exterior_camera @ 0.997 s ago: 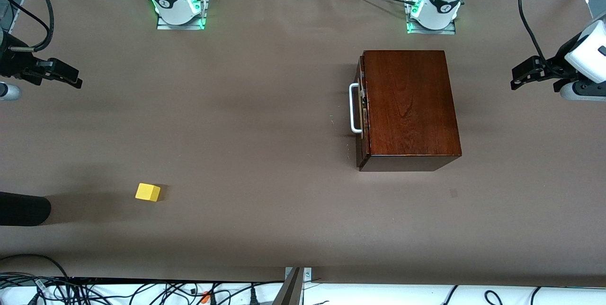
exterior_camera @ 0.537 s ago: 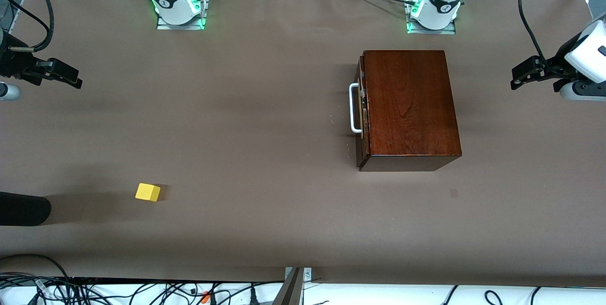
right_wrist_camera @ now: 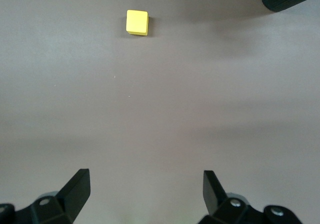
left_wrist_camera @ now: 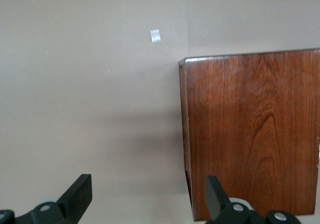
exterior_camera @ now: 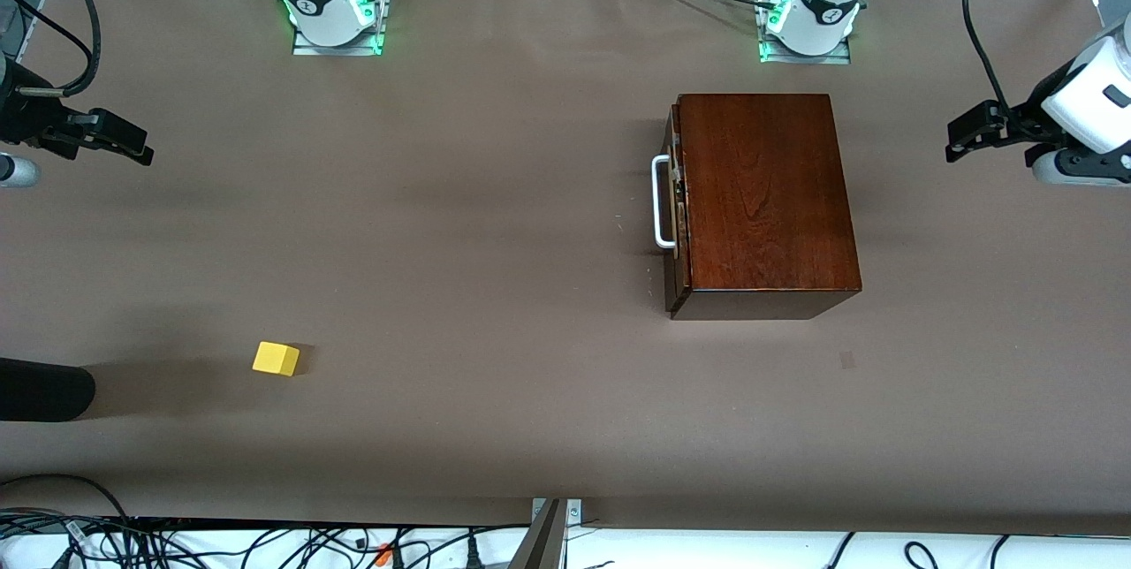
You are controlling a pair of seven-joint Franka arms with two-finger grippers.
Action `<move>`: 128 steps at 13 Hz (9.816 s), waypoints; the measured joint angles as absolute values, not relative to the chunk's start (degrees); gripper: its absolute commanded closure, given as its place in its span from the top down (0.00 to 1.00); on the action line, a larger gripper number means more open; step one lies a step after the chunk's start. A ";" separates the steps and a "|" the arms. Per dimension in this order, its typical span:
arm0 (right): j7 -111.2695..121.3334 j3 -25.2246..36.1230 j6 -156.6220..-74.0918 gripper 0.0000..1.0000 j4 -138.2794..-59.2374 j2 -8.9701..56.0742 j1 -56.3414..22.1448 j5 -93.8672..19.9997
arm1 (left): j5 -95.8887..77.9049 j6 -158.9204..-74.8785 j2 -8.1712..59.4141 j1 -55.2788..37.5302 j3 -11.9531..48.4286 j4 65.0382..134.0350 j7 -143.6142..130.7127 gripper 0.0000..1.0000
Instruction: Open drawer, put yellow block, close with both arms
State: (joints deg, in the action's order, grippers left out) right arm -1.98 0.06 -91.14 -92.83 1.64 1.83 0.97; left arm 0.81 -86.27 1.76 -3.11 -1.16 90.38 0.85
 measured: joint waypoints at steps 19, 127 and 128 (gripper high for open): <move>-1.97 0.03 -91.13 1.00 -92.83 1.64 1.81 0.97 | 0.77 -87.24 6.25 -4.19 20.49 90.51 -18.02 1.00; -2.13 0.35 -136.97 1.00 -86.48 44.69 -0.33 0.94 | 3.11 -93.57 4.00 -7.47 0.27 91.34 0.58 1.00; -2.13 0.28 -137.14 1.00 -86.48 44.75 -0.36 0.94 | 3.10 -94.19 2.67 -7.30 -0.42 92.93 1.95 1.00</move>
State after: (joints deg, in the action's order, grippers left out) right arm -2.13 0.28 -137.14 -86.48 44.75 -0.36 0.94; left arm 3.10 -94.19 2.67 -7.30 -0.42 92.93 1.95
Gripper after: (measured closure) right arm 0.000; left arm 0.000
